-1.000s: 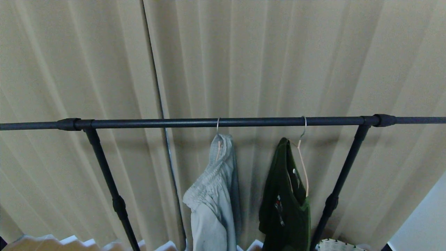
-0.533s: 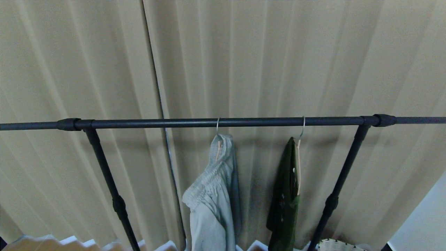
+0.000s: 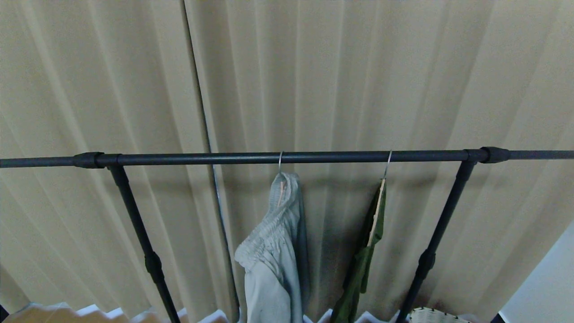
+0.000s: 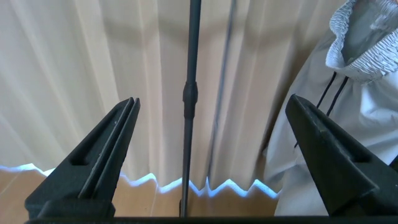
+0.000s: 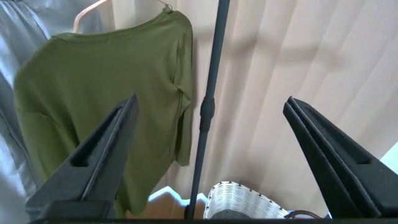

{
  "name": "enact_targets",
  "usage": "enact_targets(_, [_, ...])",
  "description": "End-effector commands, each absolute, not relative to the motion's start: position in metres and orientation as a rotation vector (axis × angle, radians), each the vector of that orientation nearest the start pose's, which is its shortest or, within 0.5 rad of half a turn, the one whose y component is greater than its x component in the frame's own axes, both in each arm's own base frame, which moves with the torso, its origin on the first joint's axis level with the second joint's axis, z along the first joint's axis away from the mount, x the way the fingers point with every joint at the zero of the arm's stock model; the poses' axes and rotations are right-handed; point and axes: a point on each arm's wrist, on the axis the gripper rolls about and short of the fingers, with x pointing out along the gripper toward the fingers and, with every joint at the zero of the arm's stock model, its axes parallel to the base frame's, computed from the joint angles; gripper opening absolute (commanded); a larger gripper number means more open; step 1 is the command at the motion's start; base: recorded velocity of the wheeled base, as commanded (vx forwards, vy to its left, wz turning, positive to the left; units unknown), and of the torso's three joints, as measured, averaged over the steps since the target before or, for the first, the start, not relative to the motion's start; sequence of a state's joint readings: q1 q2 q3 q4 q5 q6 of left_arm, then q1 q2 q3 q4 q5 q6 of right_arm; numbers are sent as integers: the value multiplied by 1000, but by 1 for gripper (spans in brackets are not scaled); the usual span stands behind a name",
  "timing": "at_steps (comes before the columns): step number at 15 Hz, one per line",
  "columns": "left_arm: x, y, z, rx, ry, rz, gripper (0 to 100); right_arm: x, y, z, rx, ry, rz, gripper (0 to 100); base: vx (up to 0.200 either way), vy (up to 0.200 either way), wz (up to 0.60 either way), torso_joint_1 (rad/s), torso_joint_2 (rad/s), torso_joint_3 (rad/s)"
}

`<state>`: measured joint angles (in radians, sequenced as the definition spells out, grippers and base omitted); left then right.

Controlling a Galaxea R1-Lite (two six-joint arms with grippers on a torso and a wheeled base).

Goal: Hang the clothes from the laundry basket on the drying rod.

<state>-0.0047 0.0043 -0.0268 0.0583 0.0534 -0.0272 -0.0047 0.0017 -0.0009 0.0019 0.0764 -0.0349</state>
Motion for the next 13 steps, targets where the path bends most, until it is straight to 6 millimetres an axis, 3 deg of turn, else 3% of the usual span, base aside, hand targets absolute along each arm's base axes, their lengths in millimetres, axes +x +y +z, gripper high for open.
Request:
enact_targets(1, [-25, 1, 77, -28, 33, 50, 100, -23, 2, 75, -32, 2, 72, 100, 0, 0, 0, 0, 0, 0])
enact_targets(13, [-25, 1, 77, -30, 33, 50, 100, -23, 2, 76, -21, -1, 71, 100, 0, 0, 0, 0, 0, 0])
